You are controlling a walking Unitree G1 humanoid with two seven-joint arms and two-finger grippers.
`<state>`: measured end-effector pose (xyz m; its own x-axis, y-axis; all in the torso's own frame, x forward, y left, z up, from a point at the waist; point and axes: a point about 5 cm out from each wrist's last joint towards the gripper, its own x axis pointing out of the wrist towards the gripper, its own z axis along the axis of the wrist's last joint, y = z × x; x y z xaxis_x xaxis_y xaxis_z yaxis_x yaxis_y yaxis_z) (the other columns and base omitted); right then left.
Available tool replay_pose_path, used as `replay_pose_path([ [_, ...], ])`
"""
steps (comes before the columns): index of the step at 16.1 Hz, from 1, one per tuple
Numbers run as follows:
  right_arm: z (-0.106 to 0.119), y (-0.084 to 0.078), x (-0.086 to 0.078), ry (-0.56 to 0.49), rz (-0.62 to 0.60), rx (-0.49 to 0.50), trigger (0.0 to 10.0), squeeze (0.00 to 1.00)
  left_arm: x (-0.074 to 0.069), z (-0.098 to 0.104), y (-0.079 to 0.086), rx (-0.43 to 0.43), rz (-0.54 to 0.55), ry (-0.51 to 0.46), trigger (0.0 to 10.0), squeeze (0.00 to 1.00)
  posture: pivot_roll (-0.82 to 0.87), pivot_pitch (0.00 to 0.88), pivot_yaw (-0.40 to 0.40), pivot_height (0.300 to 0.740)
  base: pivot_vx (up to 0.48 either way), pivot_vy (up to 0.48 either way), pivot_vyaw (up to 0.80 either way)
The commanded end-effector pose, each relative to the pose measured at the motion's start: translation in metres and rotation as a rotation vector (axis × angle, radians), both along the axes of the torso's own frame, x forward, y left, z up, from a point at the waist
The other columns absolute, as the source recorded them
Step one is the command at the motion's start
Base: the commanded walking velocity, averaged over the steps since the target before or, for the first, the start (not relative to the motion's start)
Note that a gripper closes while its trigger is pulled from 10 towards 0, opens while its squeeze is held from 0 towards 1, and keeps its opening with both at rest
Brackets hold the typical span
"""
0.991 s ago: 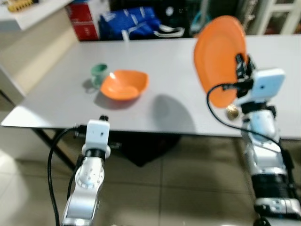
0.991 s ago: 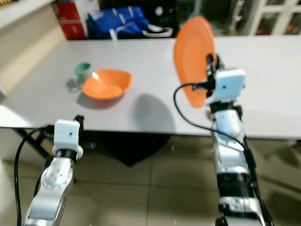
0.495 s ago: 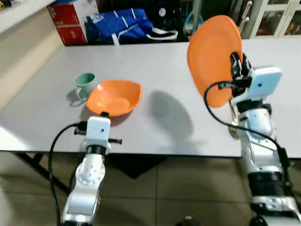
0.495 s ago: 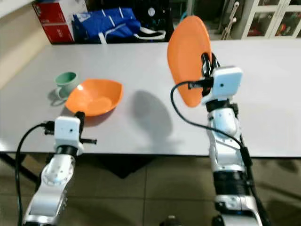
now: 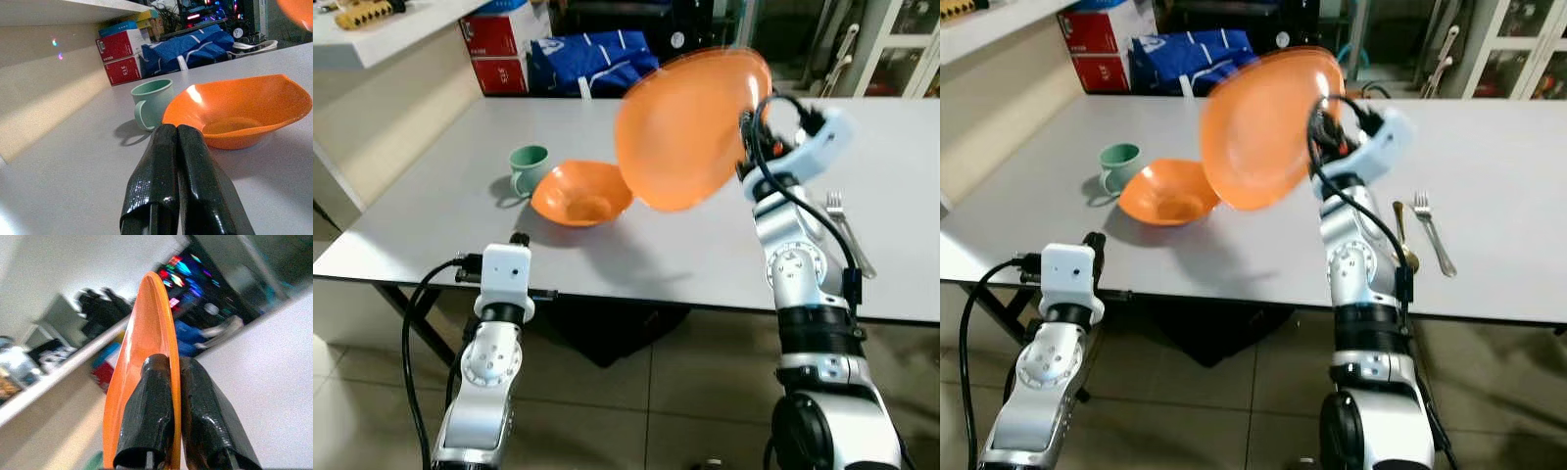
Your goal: Setting the table
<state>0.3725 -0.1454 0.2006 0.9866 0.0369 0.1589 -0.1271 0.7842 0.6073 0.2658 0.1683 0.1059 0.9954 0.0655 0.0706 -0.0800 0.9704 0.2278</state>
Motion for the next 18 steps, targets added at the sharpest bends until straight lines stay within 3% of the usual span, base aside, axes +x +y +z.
replay_pose_path([
  [1,-0.002,-0.011,0.006,0.021,-0.063,-0.009,0.0,0.0,0.0,0.001,0.001,0.006,0.001,-0.001,10.0,0.0,-0.12,0.0,0.073,0.74,0.0,0.0,0.0],
  [5,-0.017,-0.034,0.018,0.102,-0.191,-0.041,0.0,0.0,-0.002,0.001,0.003,0.008,0.001,-0.003,10.0,0.0,-0.1,0.0,0.079,0.74,0.0,0.0,0.0],
  [13,-0.071,-0.032,0.014,0.323,-0.216,0.032,0.0,0.0,-0.011,0.002,0.01,0.021,0.01,0.01,10.0,0.0,-0.07,0.0,0.088,0.74,0.0,0.0,0.0],
  [18,-0.093,-0.035,0.006,0.405,-0.225,-0.036,0.0,0.0,-0.013,0.003,0.011,0.027,0.006,0.014,10.0,0.0,-0.07,0.0,0.092,0.74,0.0,0.0,0.0],
])
